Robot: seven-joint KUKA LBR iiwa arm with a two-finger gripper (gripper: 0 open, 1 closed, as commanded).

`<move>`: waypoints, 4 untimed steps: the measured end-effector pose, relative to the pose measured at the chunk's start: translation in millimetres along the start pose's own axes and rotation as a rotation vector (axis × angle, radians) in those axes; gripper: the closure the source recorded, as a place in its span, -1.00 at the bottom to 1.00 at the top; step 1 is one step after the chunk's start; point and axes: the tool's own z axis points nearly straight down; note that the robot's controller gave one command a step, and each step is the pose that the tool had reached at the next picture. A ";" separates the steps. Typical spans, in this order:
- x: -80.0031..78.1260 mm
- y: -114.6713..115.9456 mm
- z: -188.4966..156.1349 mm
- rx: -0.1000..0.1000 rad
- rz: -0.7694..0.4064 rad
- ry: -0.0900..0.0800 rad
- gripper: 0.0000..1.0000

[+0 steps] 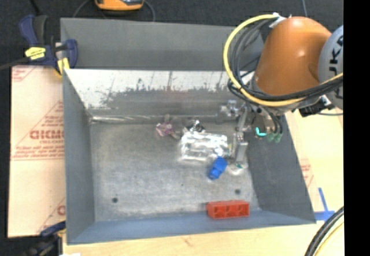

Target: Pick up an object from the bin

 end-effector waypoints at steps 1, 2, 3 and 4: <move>-39.4 25.4 82.2 -0.002 0.152 -0.002 -1.00; -60.3 -3.2 118.6 0.000 0.182 -0.007 -1.00; -57.6 -2.9 123.8 -0.002 0.215 -0.005 -1.00; -59.3 2.4 169.2 -0.002 0.300 -0.007 -1.00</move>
Offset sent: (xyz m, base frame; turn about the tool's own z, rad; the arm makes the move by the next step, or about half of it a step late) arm 0.0388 0.0246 -0.0792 0.1548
